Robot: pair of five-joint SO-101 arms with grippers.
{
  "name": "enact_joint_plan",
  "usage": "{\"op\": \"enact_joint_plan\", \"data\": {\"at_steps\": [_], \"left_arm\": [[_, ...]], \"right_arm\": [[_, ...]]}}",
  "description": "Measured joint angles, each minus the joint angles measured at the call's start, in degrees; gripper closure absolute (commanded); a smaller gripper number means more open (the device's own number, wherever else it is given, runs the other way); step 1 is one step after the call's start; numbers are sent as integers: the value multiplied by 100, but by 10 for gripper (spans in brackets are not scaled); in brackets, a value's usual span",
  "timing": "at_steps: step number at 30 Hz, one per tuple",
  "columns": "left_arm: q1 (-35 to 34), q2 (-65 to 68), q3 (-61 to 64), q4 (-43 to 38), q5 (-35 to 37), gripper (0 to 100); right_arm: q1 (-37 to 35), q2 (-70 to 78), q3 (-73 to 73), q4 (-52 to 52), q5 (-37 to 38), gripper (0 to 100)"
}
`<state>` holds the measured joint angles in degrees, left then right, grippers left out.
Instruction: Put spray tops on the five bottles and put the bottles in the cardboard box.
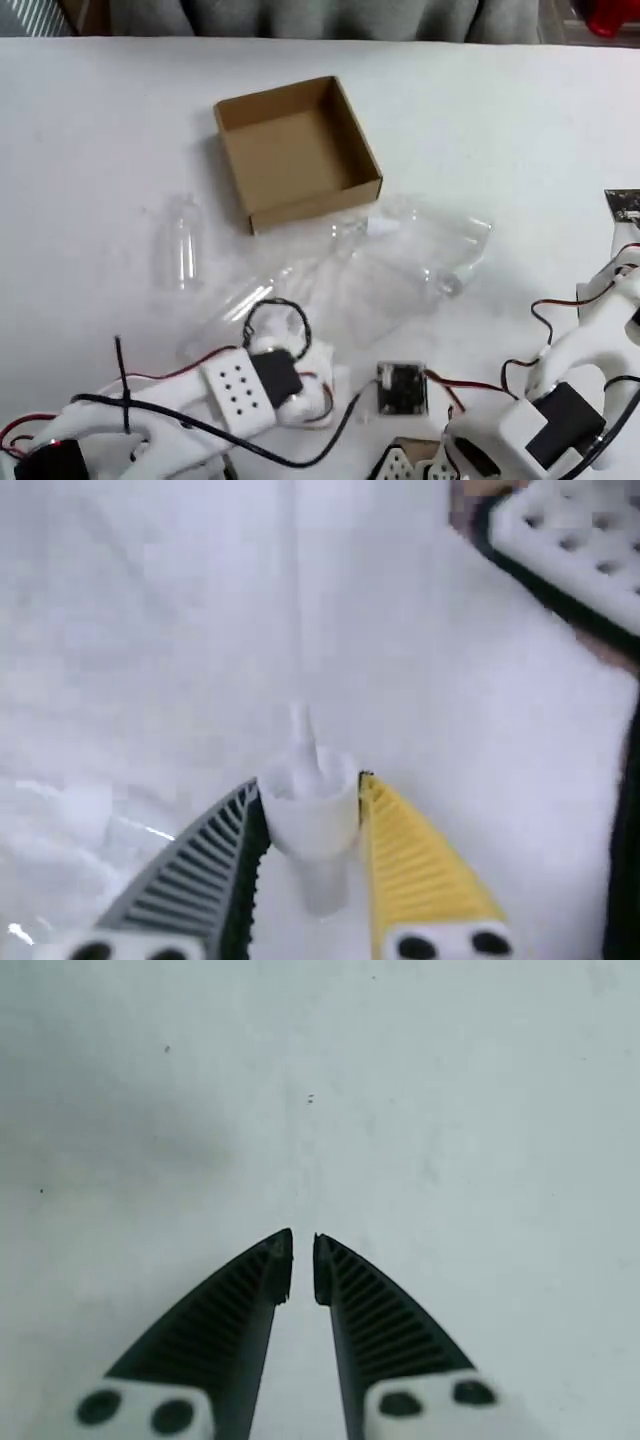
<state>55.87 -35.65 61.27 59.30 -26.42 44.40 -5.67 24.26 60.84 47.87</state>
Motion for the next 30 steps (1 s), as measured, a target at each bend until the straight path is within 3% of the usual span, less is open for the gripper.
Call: {"op": "enact_joint_plan", "data": {"at_steps": [7, 15, 23, 30], "left_arm": [[-264, 97, 0, -668, 62, 945], [-299, 1925, -941, -905, 88, 937], [-484, 2347, -1319, -958, 193, 734], [-1125, 2347, -1336, -941, 466, 721]], "right_arm": [[105, 0, -325, 448, 0, 982], [105, 0, -369, 484, 0, 982], [105, 0, -369, 484, 0, 982], [114, 0, -369, 484, 0, 982]]}}
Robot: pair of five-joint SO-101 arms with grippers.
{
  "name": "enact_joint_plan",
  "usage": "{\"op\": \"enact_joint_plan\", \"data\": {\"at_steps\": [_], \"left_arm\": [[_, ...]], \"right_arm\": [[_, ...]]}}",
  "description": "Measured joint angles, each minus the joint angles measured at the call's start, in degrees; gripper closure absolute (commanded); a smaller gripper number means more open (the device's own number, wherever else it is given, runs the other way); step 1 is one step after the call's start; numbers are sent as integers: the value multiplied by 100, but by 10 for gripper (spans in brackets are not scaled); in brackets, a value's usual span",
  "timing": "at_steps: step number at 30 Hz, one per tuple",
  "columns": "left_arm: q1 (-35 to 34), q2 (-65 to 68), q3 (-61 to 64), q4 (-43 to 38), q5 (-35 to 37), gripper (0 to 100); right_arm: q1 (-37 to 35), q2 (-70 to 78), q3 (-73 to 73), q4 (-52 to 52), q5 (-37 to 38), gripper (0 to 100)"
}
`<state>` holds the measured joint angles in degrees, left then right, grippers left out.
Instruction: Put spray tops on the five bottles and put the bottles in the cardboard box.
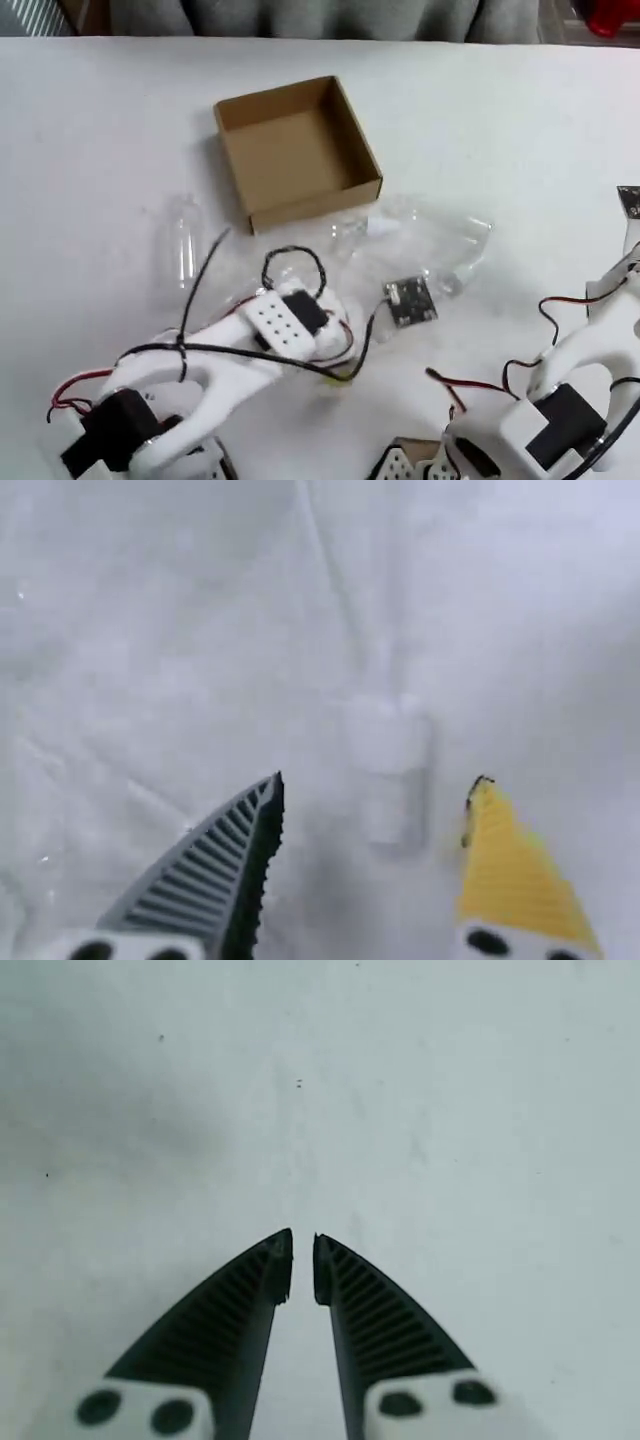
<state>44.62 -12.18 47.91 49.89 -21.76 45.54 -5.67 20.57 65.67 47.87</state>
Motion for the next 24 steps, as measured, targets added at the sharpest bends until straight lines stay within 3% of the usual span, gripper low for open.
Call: {"op": "enact_joint_plan", "data": {"at_steps": [6, 12, 18, 24], "left_arm": [[-202, -290, -519, 958, 35, 722], [-765, -1952, -554, 1873, 70, 722], [-2066, -3464, -501, 2567, 97, 722], [-3824, -4598, 440, 2681, 97, 722]], "right_arm": [[0, 0, 0, 88, 0, 982], [-220, 0, -387, 633, 0, 982], [-897, 0, -976, 1029, -686, 981], [-2013, 0, -1336, 1196, -1398, 981]]}}
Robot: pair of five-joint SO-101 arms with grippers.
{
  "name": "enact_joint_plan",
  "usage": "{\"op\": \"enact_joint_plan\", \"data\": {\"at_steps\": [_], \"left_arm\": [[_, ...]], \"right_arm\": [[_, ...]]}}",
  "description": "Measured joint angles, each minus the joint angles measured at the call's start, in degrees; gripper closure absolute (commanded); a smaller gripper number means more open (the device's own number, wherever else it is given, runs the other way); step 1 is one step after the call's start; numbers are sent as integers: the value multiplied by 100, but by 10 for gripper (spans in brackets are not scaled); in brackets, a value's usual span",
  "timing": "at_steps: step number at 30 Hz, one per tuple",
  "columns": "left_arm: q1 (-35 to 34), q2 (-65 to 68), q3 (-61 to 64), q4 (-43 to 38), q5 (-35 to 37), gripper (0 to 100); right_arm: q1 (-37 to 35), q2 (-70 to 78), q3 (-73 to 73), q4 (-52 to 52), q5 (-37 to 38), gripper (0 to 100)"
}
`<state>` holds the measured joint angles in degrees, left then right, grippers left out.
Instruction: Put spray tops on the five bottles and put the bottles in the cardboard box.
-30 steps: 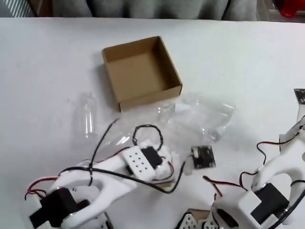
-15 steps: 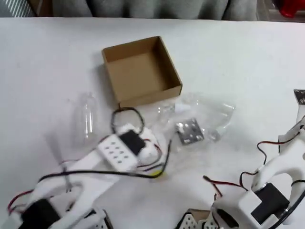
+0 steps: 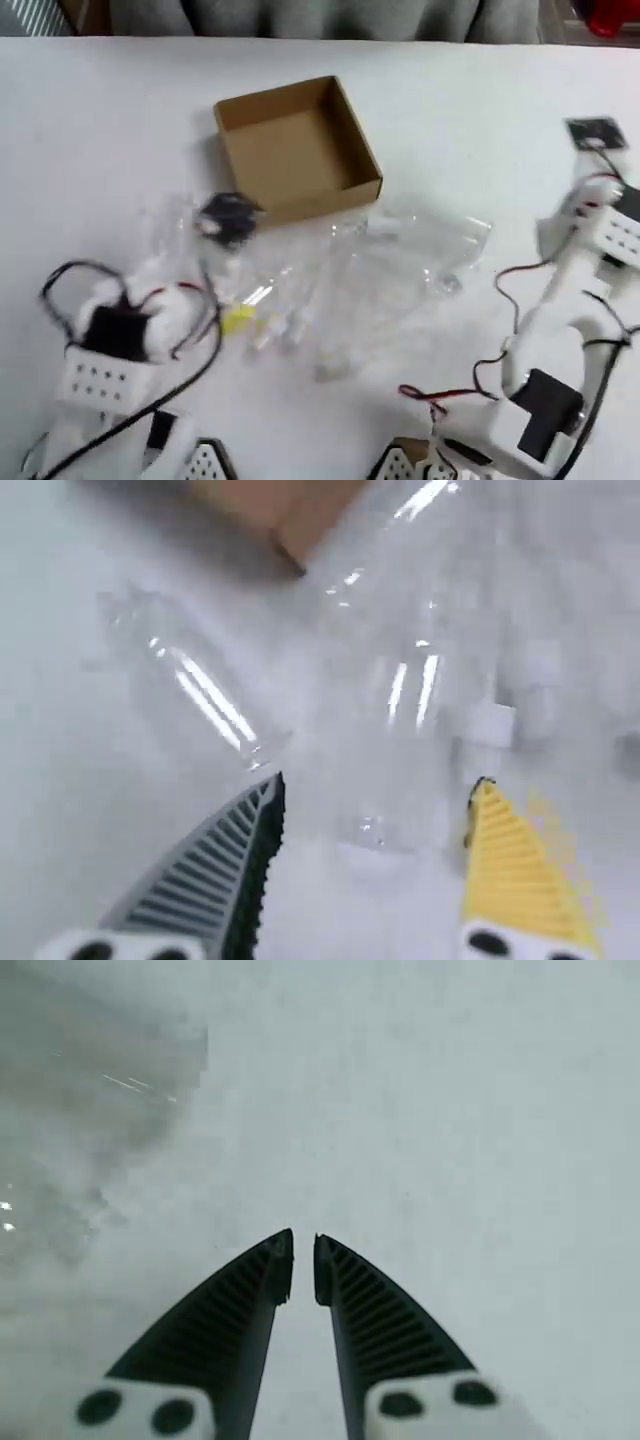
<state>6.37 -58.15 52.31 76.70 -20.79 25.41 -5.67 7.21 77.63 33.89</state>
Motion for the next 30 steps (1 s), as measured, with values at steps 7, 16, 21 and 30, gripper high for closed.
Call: {"op": "enact_joint_plan", "data": {"at_steps": [7, 16, 21, 30], "left_arm": [[-2040, -870, 941, -457, 527, 722], [-2884, -633, 1459, -1565, 1345, 722], [-3297, 44, 1442, -1793, 1345, 722], [-3481, 1547, 985, -2092, 1354, 722]], "right_arm": [[-1662, 0, -255, 0, -695, 980], [-3235, 88, -712, -35, -1248, 858], [-3578, 554, -730, -527, -1319, 854], [-3824, 1512, -738, -1846, -1319, 854]]}}
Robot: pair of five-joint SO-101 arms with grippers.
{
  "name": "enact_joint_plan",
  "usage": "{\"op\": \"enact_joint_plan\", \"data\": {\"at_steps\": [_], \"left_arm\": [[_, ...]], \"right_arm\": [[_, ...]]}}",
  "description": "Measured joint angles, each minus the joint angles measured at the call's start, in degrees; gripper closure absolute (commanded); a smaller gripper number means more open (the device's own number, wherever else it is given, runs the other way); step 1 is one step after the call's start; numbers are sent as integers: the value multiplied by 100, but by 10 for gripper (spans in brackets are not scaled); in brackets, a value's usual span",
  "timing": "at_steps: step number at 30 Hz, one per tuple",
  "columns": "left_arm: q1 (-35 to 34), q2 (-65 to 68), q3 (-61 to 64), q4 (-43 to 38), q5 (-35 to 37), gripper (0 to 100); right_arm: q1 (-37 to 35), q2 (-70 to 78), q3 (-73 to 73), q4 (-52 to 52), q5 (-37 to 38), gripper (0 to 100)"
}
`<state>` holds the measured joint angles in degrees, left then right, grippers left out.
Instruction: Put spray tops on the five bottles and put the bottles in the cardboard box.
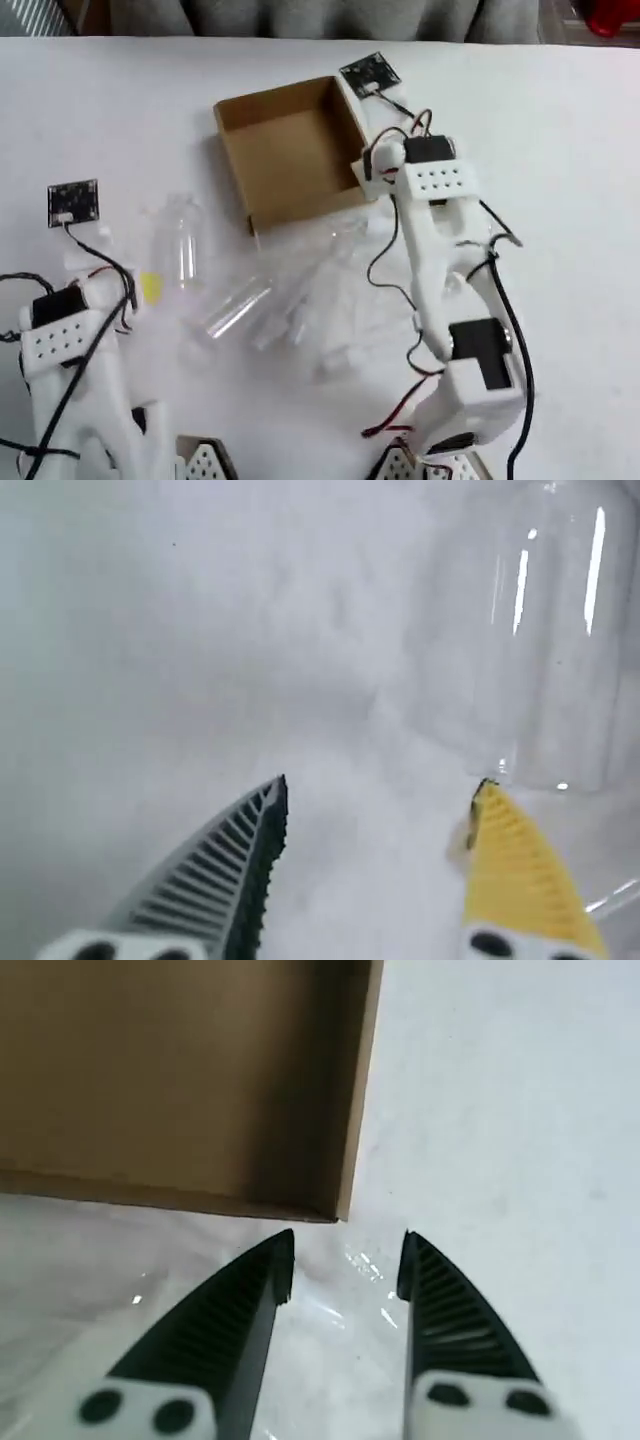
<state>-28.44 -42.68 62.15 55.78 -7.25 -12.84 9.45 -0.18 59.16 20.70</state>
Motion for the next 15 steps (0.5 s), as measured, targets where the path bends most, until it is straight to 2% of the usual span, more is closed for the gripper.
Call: {"op": "enact_joint_plan", "data": {"at_steps": [12, 15], "left_arm": [[0, 88, -9, -176, 290, 722], [0, 88, -9, -237, 290, 722]], "right_arm": [[0, 905, -9, -826, -9, 858], [0, 985, -18, -853, -18, 917]]}}
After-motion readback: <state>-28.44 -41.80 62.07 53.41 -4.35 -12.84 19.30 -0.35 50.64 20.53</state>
